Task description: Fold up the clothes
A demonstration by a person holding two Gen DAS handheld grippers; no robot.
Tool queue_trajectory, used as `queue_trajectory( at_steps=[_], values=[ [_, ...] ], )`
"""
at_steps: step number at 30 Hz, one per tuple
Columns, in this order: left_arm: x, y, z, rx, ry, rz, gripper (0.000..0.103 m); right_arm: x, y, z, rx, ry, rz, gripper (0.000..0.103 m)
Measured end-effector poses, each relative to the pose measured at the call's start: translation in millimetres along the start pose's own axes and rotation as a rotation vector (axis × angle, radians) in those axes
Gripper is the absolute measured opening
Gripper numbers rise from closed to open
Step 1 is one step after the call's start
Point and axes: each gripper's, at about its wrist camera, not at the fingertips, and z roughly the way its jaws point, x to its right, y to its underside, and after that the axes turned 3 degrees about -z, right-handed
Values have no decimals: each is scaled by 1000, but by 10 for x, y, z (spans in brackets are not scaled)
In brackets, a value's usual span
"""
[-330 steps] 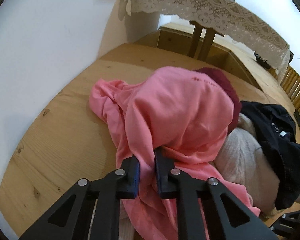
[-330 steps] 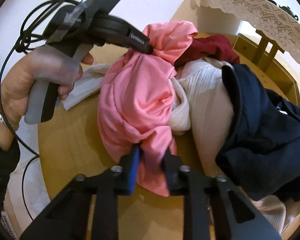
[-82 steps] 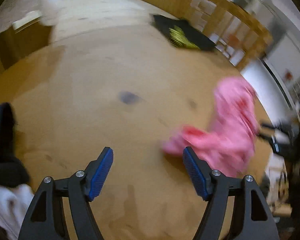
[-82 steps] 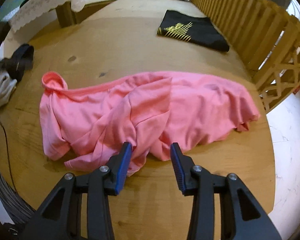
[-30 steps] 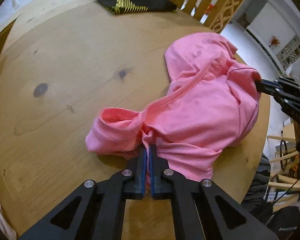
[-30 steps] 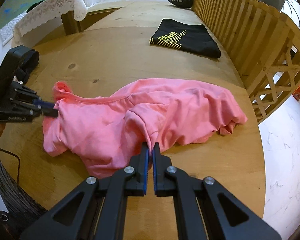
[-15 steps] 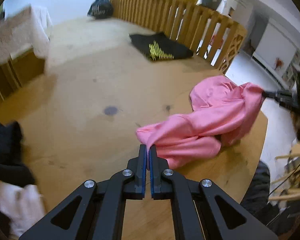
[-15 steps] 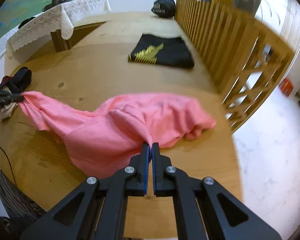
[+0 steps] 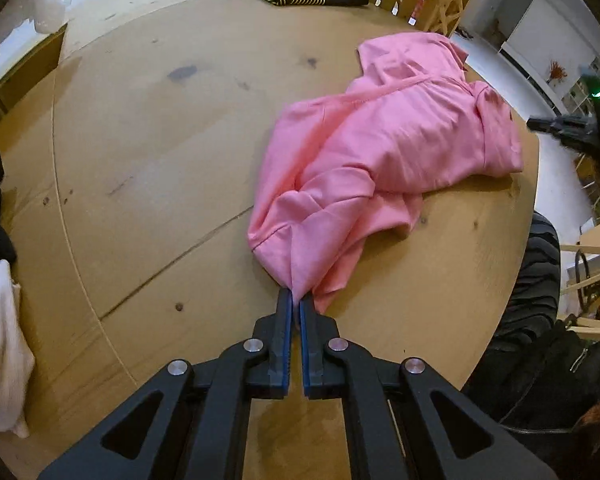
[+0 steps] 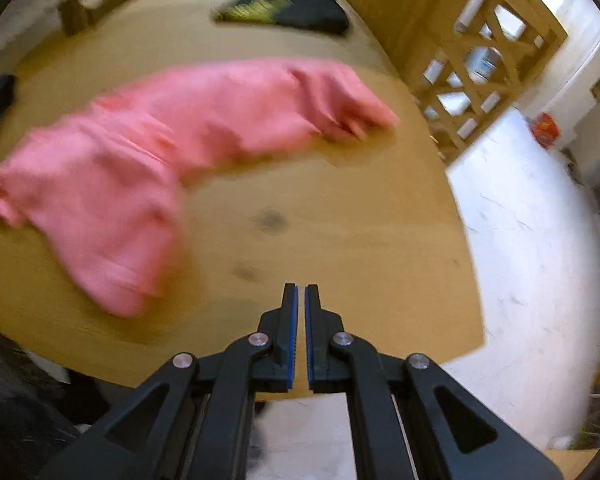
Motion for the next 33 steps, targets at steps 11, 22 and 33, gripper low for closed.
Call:
queue_trajectory(
  at_steps=[11, 22, 33],
  values=[
    [32, -157, -169, 58, 7, 27, 3, -835, -359, 370, -68, -34, -153, 59],
    [-158, -253, -356, 103, -63, 2, 1, -428, -279, 91, -9, -202, -156, 11],
    [-15, -261, -254, 44, 107, -16, 14, -307, -73, 19, -21, -198, -108, 11]
  ],
)
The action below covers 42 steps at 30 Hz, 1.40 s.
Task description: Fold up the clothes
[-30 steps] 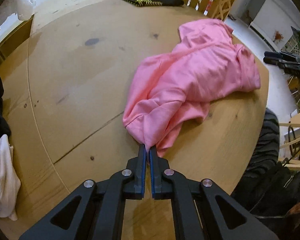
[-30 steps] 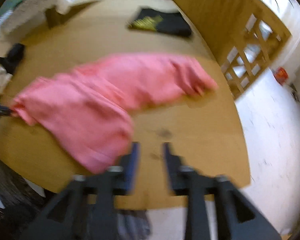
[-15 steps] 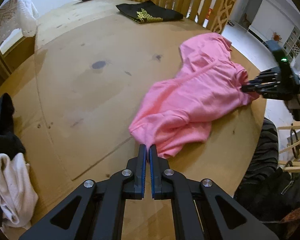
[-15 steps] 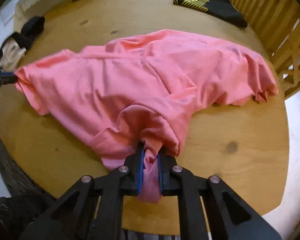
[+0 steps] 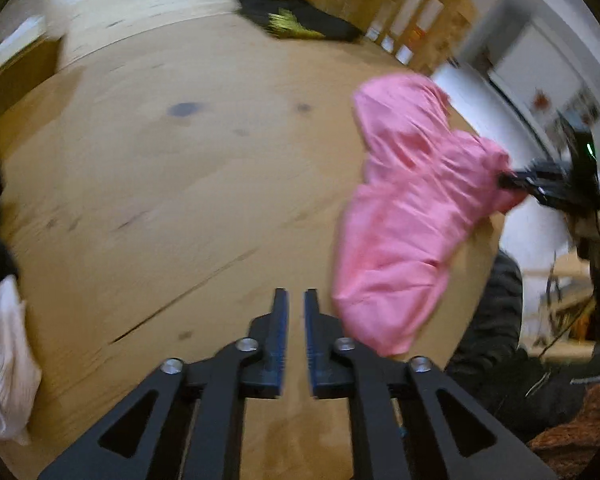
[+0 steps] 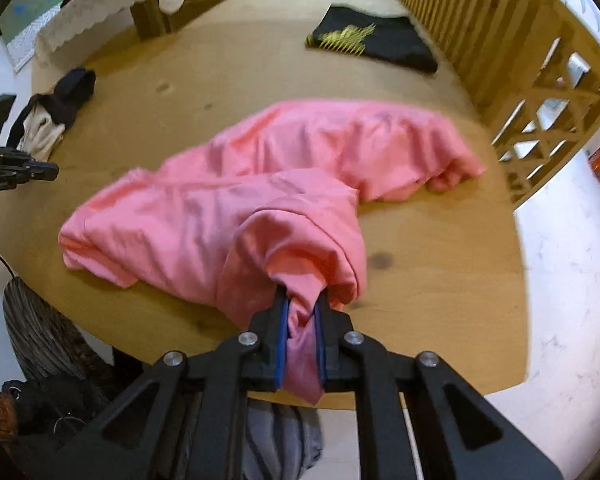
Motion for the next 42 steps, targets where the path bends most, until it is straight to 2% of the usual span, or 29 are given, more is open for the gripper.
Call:
queue_trajectory(
  at_steps=[1, 2, 10, 14, 15, 17, 18, 20, 25, 30, 34, 39, 40, 42],
  values=[
    [92, -35, 59, -11, -8, 27, 23, -31, 14, 29, -6, 8, -13, 11],
    [184, -71, 118, -23, -16, 54, 27, -64, 37, 46, -11, 22, -27, 11],
    [415, -295, 538, -96, -38, 82, 27, -15, 96, 79, -11, 35, -44, 11],
    [517, -303, 661, -133, 1, 105, 26, 28, 94, 94, -6, 28, -40, 11],
    [533, -299, 662, -125, 9, 115, 24, 37, 97, 101, -3, 26, -41, 11],
    [564, -292, 665, -108, 24, 134, 2, 51, 105, 105, 2, 23, -41, 11],
    [580, -289, 666, -100, 32, 143, 1, 60, 111, 99, 5, 21, -40, 11],
    [584, -285, 636, -68, 32, 159, 1, 101, 126, 67, 13, 21, -30, 11],
    [323, -299, 321, 42, 18, 89, 1, 207, 195, -111, 33, -12, 16, 11],
    [79, -278, -22, 118, -4, 29, 1, 246, 174, -223, 65, -129, 60, 11],
    [-61, -374, -315, 171, -49, 20, 1, 120, 143, -180, 48, -221, 52, 11],
    [-284, -484, -387, 190, -74, -30, 1, 41, 91, -223, 59, -359, 56, 12],
    [-343, -501, -374, 192, -69, -47, 1, 30, 82, -249, 66, -374, 51, 12],
    [-424, -532, -327, 189, -76, -64, 1, 18, 60, -279, 65, -346, 28, 12]
  ],
)
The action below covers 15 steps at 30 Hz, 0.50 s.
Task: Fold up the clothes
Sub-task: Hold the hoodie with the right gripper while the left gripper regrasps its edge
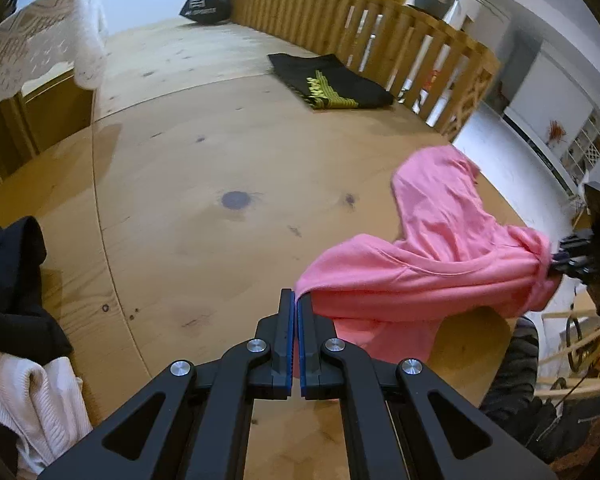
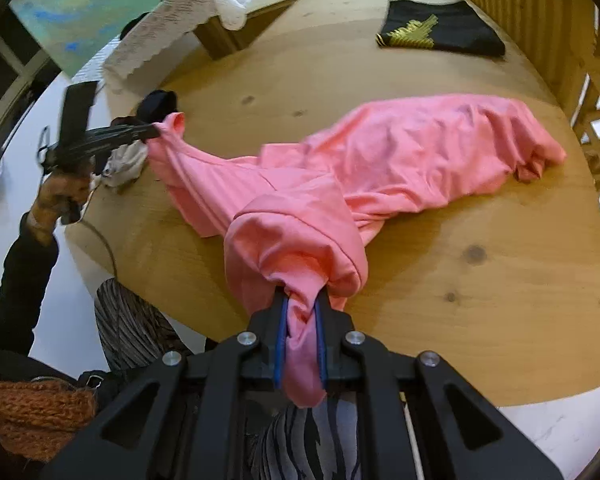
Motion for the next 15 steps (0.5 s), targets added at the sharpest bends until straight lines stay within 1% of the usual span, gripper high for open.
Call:
queue_trajectory(
  at_steps=[2, 3, 5, 6, 7, 8, 9, 12, 13, 14, 15],
  values=[
    [-45, 22, 51, -12, -16, -8, 1, -19, -23, -19, -7, 36, -25, 12],
    [-56, 34, 99, -21, -20, -13, 1, 0, -34, -3, -15, 94, -43, 12],
    [-76, 59, 196, -39, -28, -23, 1, 98, -57, 64, -40, 240, -62, 12],
    [-48, 77, 203, -42, -27, -15, 1, 196, -62, 90, -53, 308, -38, 12],
    [-21, 94, 209, -46, -26, -7, 1, 270, -68, 106, -59, 352, -11, 11],
    [7, 112, 216, -49, -25, 1, 1, 307, -70, 101, -54, 351, 1, 8],
    [35, 129, 223, -52, -24, 10, 1, 267, -74, 92, -50, 337, -4, 8],
    [111, 171, 211, -60, -28, 41, 1, -33, -105, 99, -53, 304, -67, 8],
    [125, 182, 198, -62, -28, 47, 1, -141, -141, 133, -56, 304, -91, 16],
    [140, 193, 186, -63, -28, 53, 1, -242, -185, 177, -59, 310, -112, 36],
    [141, 201, 169, -62, -25, 52, 1, -342, -229, 221, -62, 315, -134, 47]
  ],
)
